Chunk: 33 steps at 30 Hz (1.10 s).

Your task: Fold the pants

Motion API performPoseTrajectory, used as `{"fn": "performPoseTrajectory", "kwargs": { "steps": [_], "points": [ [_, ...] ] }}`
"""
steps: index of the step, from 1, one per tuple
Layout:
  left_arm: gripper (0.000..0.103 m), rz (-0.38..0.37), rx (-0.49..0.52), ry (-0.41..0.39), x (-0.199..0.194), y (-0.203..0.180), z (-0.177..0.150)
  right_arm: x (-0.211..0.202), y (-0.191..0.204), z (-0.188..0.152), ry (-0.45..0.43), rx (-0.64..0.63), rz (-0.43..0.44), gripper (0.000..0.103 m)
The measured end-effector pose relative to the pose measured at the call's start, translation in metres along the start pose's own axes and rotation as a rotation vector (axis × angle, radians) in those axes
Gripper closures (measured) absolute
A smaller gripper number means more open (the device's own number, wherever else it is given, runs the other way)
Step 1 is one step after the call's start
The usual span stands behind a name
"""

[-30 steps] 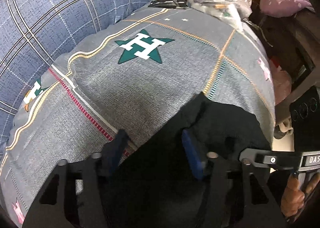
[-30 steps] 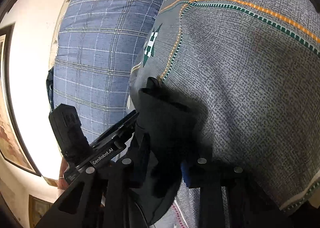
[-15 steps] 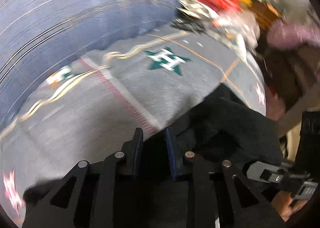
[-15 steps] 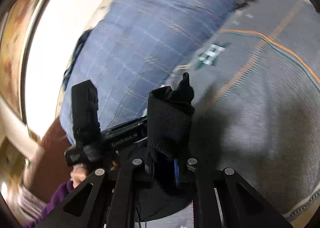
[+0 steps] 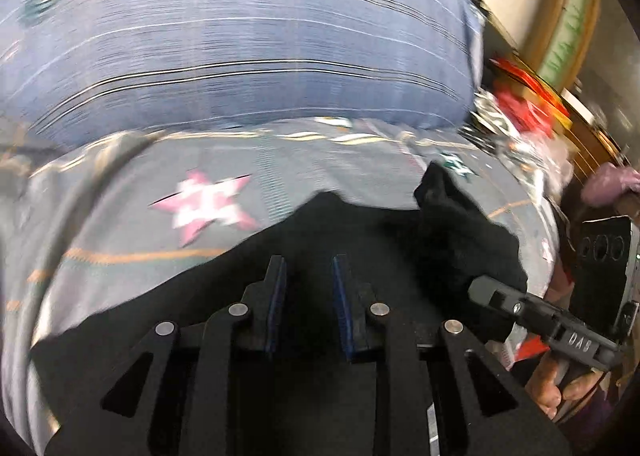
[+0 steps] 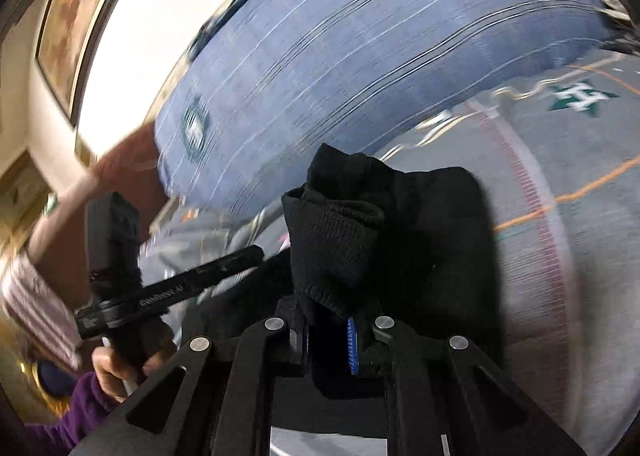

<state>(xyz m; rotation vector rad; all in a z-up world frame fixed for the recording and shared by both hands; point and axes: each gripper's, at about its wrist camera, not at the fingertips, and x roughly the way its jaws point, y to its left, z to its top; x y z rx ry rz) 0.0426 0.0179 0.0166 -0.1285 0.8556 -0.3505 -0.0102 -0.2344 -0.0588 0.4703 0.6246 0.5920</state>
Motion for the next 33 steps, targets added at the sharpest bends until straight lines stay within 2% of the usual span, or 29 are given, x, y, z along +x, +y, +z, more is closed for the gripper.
{"fn": "performPoseTrajectory", "kwargs": {
  "steps": [1,2,5,7,8,9,10,11,13,14,15,16,18,20,23,25,27,30,33],
  "points": [
    [0.081,0.010,-0.011,-0.003,-0.002,0.006,-0.004,0.005,0.007,-0.006,0.021,-0.022,-0.006,0.085],
    [0.081,0.015,-0.024,-0.005,-0.002,0.011,-0.009,0.017,0.016,-0.012,0.068,-0.053,-0.020,0.084],
    [0.081,0.001,-0.056,-0.002,0.001,0.020,-0.019,0.043,0.036,-0.034,0.247,-0.162,-0.025,0.069],
    [0.081,-0.016,-0.054,-0.008,0.003,0.020,-0.019,0.042,0.039,-0.040,0.290,-0.174,0.035,0.066],
    [0.081,-0.025,-0.048,-0.018,0.001,0.019,-0.020,0.033,0.037,-0.037,0.260,-0.165,0.065,0.064],
    [0.081,-0.033,-0.046,-0.026,-0.001,0.019,-0.019,0.023,0.034,-0.032,0.215,-0.158,0.077,0.058],
    [0.080,-0.045,-0.041,-0.037,-0.002,0.016,-0.019,0.010,0.028,-0.028,0.154,-0.142,0.080,0.050],
    [0.079,-0.063,-0.033,-0.055,-0.002,0.011,-0.018,-0.001,0.019,-0.021,0.086,-0.111,0.079,0.047],
    [0.075,-0.089,-0.023,-0.075,-0.004,0.005,-0.018,-0.019,-0.001,-0.011,-0.020,-0.047,0.040,0.050],
    [0.068,-0.099,-0.019,-0.078,-0.004,0.001,-0.017,-0.023,-0.011,-0.008,-0.041,-0.016,-0.012,0.052],
    [0.063,-0.106,-0.013,-0.078,-0.002,-0.003,-0.016,-0.023,-0.022,-0.006,-0.043,0.014,-0.067,0.059],
    [0.063,-0.113,-0.006,-0.077,0.001,-0.008,-0.016,-0.020,-0.031,-0.006,-0.028,0.038,-0.118,0.073],
    [0.063,-0.132,0.018,-0.066,0.007,-0.020,-0.018,-0.014,-0.042,-0.006,0.013,0.053,-0.169,0.082],
    [0.062,-0.122,0.064,-0.027,0.018,-0.031,-0.024,-0.004,-0.041,-0.011,0.057,0.017,-0.210,0.082],
    [0.061,-0.011,0.133,0.100,0.044,-0.038,-0.042,0.014,-0.032,-0.021,0.140,-0.093,-0.298,0.082],
    [0.057,-0.025,0.136,0.055,0.038,-0.036,-0.048,0.019,-0.022,-0.026,0.142,-0.153,-0.322,0.080],
    [0.055,-0.029,0.129,0.072,0.035,-0.034,-0.047,0.022,-0.016,-0.031,0.149,-0.191,-0.336,0.080],
    [0.055,-0.051,0.075,0.066,0.028,-0.024,-0.044,0.019,-0.017,-0.029,0.150,-0.177,-0.336,0.080],
    [0.055,-0.015,0.044,0.041,0.014,-0.015,-0.042,0.018,-0.014,-0.019,0.115,-0.141,-0.318,0.078]
  ]
}}
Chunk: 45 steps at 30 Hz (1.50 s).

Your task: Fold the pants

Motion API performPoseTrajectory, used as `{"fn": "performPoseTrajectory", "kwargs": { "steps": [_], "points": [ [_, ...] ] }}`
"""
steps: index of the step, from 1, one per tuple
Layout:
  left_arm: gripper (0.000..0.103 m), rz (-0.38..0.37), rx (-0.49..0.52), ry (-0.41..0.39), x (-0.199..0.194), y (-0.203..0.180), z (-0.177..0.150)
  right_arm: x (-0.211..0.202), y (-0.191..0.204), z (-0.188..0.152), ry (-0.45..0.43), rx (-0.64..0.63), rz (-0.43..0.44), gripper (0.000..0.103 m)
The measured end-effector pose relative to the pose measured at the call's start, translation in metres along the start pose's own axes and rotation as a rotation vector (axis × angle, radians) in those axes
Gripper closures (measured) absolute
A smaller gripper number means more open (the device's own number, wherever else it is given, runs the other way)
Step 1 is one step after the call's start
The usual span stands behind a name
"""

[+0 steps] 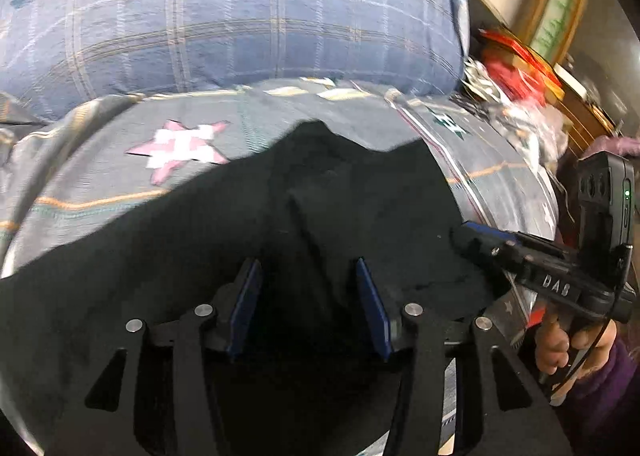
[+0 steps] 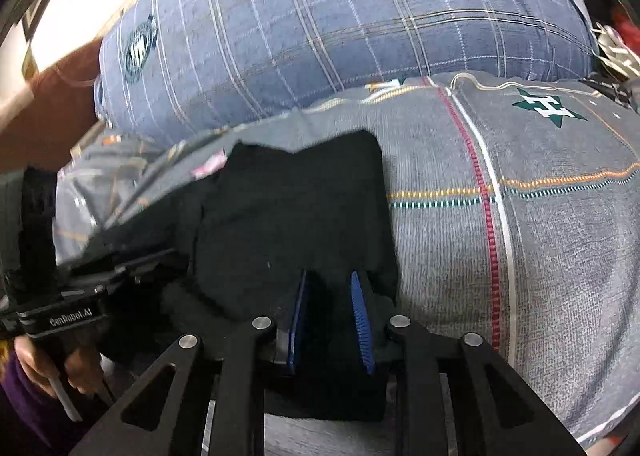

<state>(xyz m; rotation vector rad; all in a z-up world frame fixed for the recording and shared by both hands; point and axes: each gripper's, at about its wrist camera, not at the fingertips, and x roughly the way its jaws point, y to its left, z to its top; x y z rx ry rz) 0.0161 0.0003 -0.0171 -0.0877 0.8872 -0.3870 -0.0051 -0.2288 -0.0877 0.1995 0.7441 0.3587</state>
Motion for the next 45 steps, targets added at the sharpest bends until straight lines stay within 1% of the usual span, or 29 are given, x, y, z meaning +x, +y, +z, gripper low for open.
{"fn": "performPoseTrajectory", "kwargs": {
  "steps": [1,3,4,7,9,11,12,13,14,15,16,17,18,20,23,24,26,28,30,32,34,35,36,37,38,40,41,45],
  "points": [
    [0.055,0.021,-0.005,-0.016,-0.008,0.004,0.000,-0.002,0.000,0.003,-0.019,0.006,0.004,0.078],
    [0.055,0.090,-0.025,-0.053,-0.021,0.014,0.003,-0.006,0.005,0.011,-0.064,-0.002,-0.002,0.078],
    [0.055,0.107,-0.039,-0.072,-0.029,0.020,0.003,-0.006,0.009,0.014,-0.082,-0.014,-0.004,0.078],
    [0.053,0.185,-0.094,-0.121,-0.054,0.039,0.002,0.001,0.021,0.024,-0.100,-0.033,0.001,0.076],
    [0.042,0.254,-0.139,-0.165,-0.073,0.056,-0.005,0.010,0.028,0.032,-0.097,-0.027,0.021,0.075],
    [0.037,0.330,-0.183,-0.203,-0.091,0.075,-0.018,0.019,0.037,0.039,-0.113,-0.047,0.029,0.074],
    [0.035,0.355,-0.202,-0.206,-0.096,0.082,-0.021,0.024,0.042,0.042,-0.121,-0.067,0.031,0.073],
    [0.034,0.380,-0.234,-0.209,-0.101,0.092,-0.027,0.030,0.047,0.042,-0.115,-0.081,0.038,0.068],
    [0.032,0.393,-0.281,-0.210,-0.107,0.103,-0.035,0.041,0.052,0.043,-0.085,-0.094,0.053,0.063],
    [0.031,0.397,-0.333,-0.207,-0.110,0.113,-0.042,0.052,0.055,0.041,-0.036,-0.105,0.063,0.057],
    [0.031,0.396,-0.386,-0.200,-0.113,0.122,-0.050,0.066,0.059,0.037,0.014,-0.123,0.034,0.057],
    [0.031,0.385,-0.450,-0.185,-0.114,0.133,-0.058,0.065,0.063,0.034,-0.020,-0.147,0.016,0.057],
    [0.031,0.378,-0.485,-0.176,-0.113,0.137,-0.061,0.064,0.068,0.032,-0.033,-0.179,-0.004,0.057],
    [0.031,0.395,-0.557,-0.168,-0.116,0.145,-0.071,0.061,0.070,0.030,-0.041,-0.204,-0.022,0.057],
    [0.031,0.419,-0.563,-0.205,-0.124,0.133,-0.087,0.059,0.062,0.029,-0.036,-0.162,-0.003,0.054],
    [0.029,0.414,-0.560,-0.214,-0.125,0.127,-0.092,0.058,0.060,0.029,-0.035,-0.151,0.004,0.054],
    [0.025,0.384,-0.537,-0.209,-0.124,0.117,-0.099,0.055,0.058,0.028,-0.045,-0.137,0.005,0.054],
    [0.025,0.396,-0.530,-0.208,-0.121,0.113,-0.099,0.049,0.063,0.029,-0.057,-0.145,-0.003,0.053],
    [0.024,0.387,-0.525,-0.201,-0.117,0.111,-0.099,0.036,0.077,0.032,-0.094,-0.167,0.048,0.053],
    [0.024,0.363,-0.532,-0.175,-0.110,0.113,-0.100,0.027,0.102,0.036,-0.106,-0.214,0.129,0.049],
    [0.024,0.319,-0.559,-0.137,-0.102,0.117,-0.101,0.027,0.135,0.041,-0.076,-0.274,0.198,0.047],
    [0.024,0.283,-0.589,-0.102,-0.095,0.121,-0.104,0.030,0.156,0.043,-0.048,-0.307,0.235,0.047],
    [0.025,0.268,-0.611,-0.077,-0.091,0.123,-0.107,0.035,0.177,0.046,-0.010,-0.339,0.273,0.047],
    [0.025,0.256,-0.629,-0.069,-0.089,0.126,-0.109,0.039,0.195,0.047,0.023,-0.366,0.301,0.047],
    [0.024,0.266,-0.627,-0.101,-0.093,0.125,-0.109,0.045,0.216,0.049,0.064,-0.407,0.328,0.047],
    [0.024,0.284,-0.621,-0.106,-0.096,0.124,-0.108,0.055,0.253,0.049,0.112,-0.481,0.347,0.047],
    [0.024,0.285,-0.626,-0.094,-0.094,0.125,-0.108,0.061,0.272,0.048,0.134,-0.523,0.346,0.047],
    [0.024,0.251,-0.701,-0.126,-0.100,0.135,-0.114,0.088,0.321,0.038,0.216,-0.646,0.292,0.046]
  ]
}}
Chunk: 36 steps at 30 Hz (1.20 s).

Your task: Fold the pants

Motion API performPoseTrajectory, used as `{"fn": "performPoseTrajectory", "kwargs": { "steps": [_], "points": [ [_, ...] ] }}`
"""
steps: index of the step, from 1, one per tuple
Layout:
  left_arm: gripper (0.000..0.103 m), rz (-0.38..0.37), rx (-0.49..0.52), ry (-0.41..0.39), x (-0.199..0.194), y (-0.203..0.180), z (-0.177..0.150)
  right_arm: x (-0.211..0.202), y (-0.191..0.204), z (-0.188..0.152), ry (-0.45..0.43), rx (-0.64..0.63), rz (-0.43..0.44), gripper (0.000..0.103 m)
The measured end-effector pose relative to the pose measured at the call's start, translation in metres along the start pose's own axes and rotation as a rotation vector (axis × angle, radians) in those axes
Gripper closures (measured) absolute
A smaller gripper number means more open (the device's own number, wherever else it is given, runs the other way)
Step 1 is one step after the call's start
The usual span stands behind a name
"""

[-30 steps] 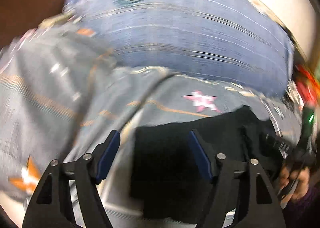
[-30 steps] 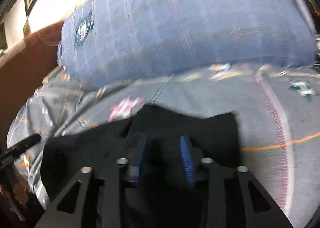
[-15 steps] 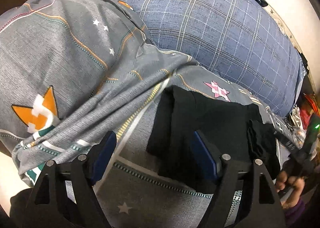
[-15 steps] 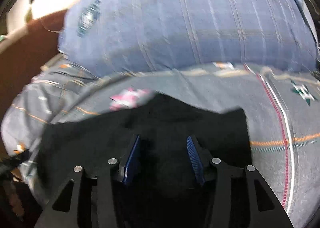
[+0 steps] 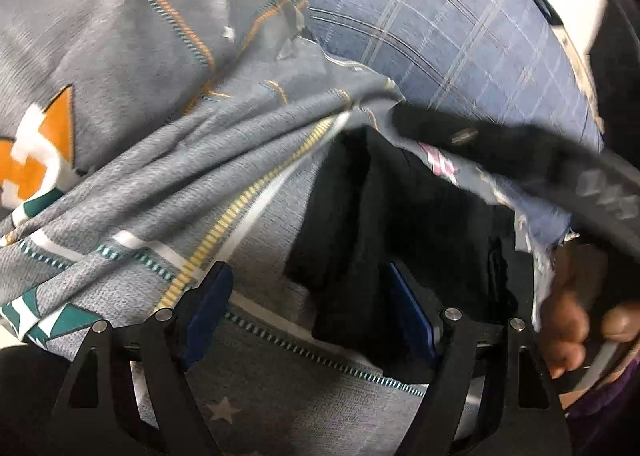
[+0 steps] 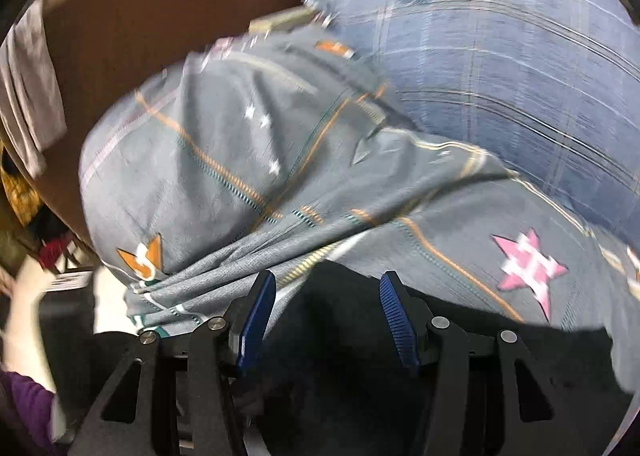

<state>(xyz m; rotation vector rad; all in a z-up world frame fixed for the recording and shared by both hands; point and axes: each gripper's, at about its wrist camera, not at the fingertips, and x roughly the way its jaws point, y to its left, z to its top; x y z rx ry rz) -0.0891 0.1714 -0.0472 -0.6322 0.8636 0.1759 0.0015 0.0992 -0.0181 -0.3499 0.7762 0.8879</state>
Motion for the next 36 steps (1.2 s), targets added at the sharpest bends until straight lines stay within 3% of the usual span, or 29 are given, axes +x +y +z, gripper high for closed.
{"fn": "performPoseTrajectory", "kwargs": {
  "steps": [3,6,8,9,10,13,19,26,30,36],
  "points": [
    [0.024,-0.019,-0.042,0.002,-0.001,0.006,0.001,0.031,0.008,0.006,0.098,-0.044,-0.057,0.045],
    [0.024,-0.008,-0.020,0.005,0.000,0.002,0.000,0.054,0.005,0.003,0.153,-0.062,-0.123,0.045],
    [0.024,-0.007,-0.013,0.007,0.000,-0.001,-0.001,0.065,-0.001,-0.002,0.185,-0.040,-0.145,0.056],
    [0.024,-0.010,-0.017,0.007,0.001,0.000,0.001,0.067,-0.003,-0.004,0.188,-0.034,-0.163,0.070],
    [0.024,-0.015,-0.023,0.006,0.001,0.001,0.001,0.065,-0.005,-0.007,0.177,-0.031,-0.177,0.077],
    [0.024,-0.029,-0.033,0.003,0.000,0.002,0.001,0.040,-0.017,-0.015,0.077,0.029,-0.139,0.086],
    [0.024,-0.142,0.005,0.007,-0.002,-0.013,-0.004,-0.024,-0.052,-0.040,-0.098,0.212,-0.028,0.086],
    [0.024,-0.296,0.233,-0.050,-0.012,-0.063,-0.018,-0.076,-0.093,-0.079,-0.276,0.382,0.063,0.086],
    [0.022,-0.293,0.427,-0.097,-0.016,-0.094,-0.032,-0.097,-0.112,-0.101,-0.337,0.443,0.104,0.086],
    [0.023,-0.283,0.482,-0.102,-0.002,-0.106,-0.032,-0.112,-0.138,-0.133,-0.434,0.509,0.179,0.086]
  ]
}}
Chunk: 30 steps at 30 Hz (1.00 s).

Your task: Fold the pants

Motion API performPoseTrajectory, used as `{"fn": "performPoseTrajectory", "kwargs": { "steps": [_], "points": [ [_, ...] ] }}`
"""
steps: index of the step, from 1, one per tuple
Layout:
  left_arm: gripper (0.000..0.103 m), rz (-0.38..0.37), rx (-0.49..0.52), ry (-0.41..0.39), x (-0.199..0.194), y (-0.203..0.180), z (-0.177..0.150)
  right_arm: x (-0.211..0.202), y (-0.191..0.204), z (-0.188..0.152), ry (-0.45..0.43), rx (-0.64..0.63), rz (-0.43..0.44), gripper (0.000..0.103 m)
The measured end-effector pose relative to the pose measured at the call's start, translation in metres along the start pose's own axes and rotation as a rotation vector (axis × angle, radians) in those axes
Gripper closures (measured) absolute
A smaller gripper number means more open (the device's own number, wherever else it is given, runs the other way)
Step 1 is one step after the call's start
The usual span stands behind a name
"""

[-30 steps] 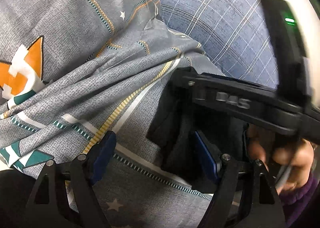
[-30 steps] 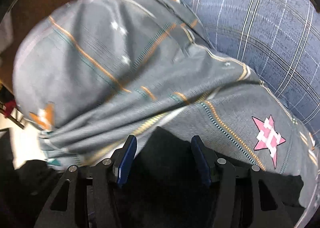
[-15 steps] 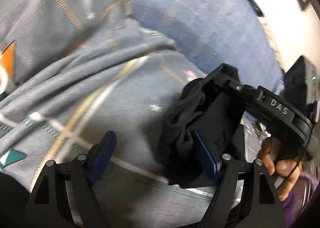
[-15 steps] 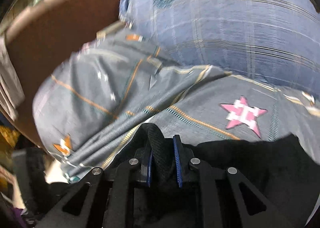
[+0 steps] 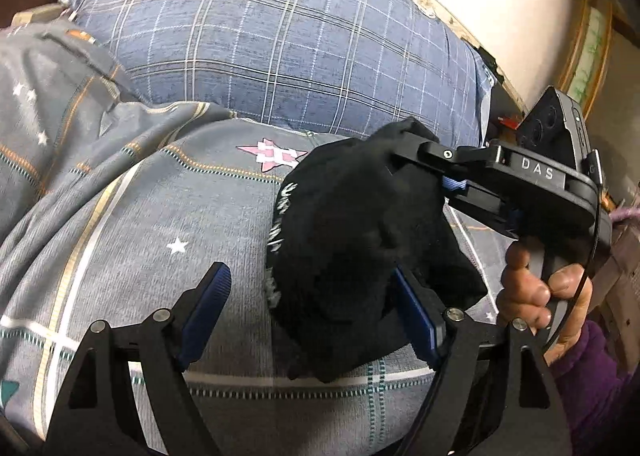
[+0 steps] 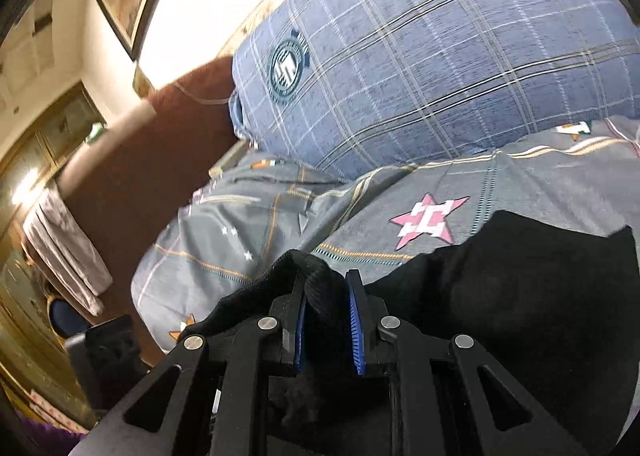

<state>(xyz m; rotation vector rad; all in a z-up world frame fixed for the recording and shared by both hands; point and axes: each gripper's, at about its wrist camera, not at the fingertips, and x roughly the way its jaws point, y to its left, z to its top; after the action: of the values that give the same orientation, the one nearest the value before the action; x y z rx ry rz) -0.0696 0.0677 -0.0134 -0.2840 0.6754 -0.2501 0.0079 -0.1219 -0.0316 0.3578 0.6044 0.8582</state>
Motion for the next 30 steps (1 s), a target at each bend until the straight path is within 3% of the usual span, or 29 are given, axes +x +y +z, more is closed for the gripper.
{"fn": "performPoseTrajectory", "kwargs": {
  "steps": [2,3,5,7,11,15,18,20,22,24,27,30],
  "points": [
    [0.025,-0.023,0.055,0.010,0.005,-0.011,0.000,-0.004,-0.011,0.001,-0.011,0.028,0.005,0.091],
    [0.035,-0.038,0.079,0.014,0.005,-0.017,-0.001,-0.006,-0.015,0.002,-0.016,0.038,0.005,0.091],
    [0.045,-0.064,0.160,0.033,0.010,-0.037,-0.002,-0.014,-0.026,0.005,-0.042,0.056,0.009,0.091],
    [0.045,-0.073,0.230,0.040,0.015,-0.063,-0.003,-0.023,-0.040,0.010,-0.070,0.092,0.017,0.091],
    [0.045,-0.186,0.253,0.057,0.028,-0.099,0.004,-0.046,-0.068,0.015,-0.135,0.150,-0.006,0.091],
    [0.045,-0.238,0.346,0.098,0.047,-0.137,0.000,-0.080,-0.104,0.019,-0.215,0.228,-0.031,0.091],
    [0.045,-0.261,0.365,0.165,0.075,-0.153,-0.009,-0.094,-0.132,0.018,-0.221,0.265,-0.122,0.087],
    [0.045,-0.264,0.322,0.232,0.093,-0.151,-0.014,-0.095,-0.152,0.015,-0.173,0.305,-0.196,0.085],
    [0.045,-0.270,0.323,0.217,0.087,-0.149,-0.015,-0.091,-0.172,0.010,-0.090,0.352,-0.296,0.076],
    [0.044,-0.283,0.337,0.229,0.075,-0.150,-0.012,-0.098,-0.182,0.004,-0.088,0.384,-0.305,0.073],
    [0.044,-0.326,0.351,0.213,0.045,-0.147,-0.006,-0.116,-0.167,0.008,-0.161,0.305,-0.334,0.073],
    [0.036,-0.276,0.376,0.143,0.029,-0.141,0.007,-0.136,-0.147,0.010,-0.251,0.245,-0.347,0.072]
  ]
}}
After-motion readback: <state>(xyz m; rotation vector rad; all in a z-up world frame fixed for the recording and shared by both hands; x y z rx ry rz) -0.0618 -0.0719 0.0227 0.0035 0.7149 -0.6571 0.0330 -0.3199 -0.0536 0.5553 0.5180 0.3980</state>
